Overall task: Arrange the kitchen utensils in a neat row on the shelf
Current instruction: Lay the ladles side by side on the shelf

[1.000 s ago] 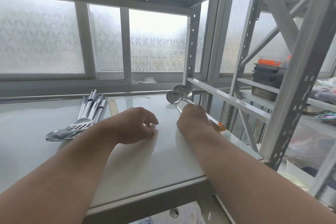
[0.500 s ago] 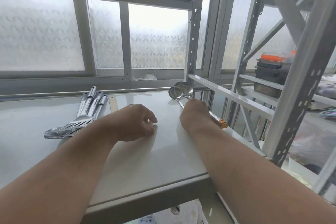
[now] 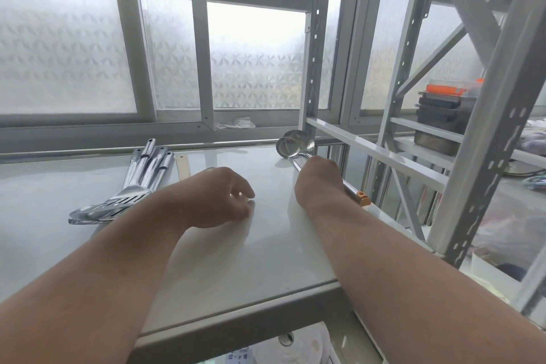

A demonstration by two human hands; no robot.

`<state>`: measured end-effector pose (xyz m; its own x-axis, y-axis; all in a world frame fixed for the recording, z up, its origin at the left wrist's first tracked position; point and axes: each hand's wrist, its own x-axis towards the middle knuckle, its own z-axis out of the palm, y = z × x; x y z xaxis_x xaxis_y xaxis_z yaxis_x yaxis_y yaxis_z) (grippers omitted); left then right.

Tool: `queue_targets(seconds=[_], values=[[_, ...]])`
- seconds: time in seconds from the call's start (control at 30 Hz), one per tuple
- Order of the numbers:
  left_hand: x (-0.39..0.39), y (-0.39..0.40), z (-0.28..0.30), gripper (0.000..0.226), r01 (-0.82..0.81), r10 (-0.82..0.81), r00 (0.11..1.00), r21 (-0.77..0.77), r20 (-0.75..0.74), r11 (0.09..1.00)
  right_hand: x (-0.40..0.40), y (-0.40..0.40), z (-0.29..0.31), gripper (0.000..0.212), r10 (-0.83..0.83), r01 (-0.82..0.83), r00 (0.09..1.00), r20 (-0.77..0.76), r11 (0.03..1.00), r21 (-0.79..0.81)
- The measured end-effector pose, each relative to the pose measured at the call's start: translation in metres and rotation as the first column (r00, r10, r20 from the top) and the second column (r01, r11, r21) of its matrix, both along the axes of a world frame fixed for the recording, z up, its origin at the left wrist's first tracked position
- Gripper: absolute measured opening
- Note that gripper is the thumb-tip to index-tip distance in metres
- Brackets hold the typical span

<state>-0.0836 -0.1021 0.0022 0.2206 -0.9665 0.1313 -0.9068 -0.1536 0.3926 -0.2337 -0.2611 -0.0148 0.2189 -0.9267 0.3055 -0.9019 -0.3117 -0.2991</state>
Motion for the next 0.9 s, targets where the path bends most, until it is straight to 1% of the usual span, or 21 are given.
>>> queue_targets(seconds=[0.2,0.67,0.9], values=[[0.0012,-0.0005,-0.0005,0.03,0.0,0.0,1.0,0.004,0.029,1.0,-0.0011,0.0001,-0.0014,0.028,-0.022,0.022,0.999,0.03,1.0,0.008],[0.0035,-0.0013,-0.0016,0.029,0.005,-0.006,0.999,0.012,0.034,1.0,-0.0014,0.0019,0.0043,0.026,-0.022,0.02,0.998,-0.065,1.0,-0.019],[0.0032,-0.0009,-0.0005,0.029,0.001,-0.002,1.0,0.021,0.028,1.0,-0.004,0.0044,0.0043,0.027,0.007,-0.007,1.0,0.006,0.999,-0.04]])
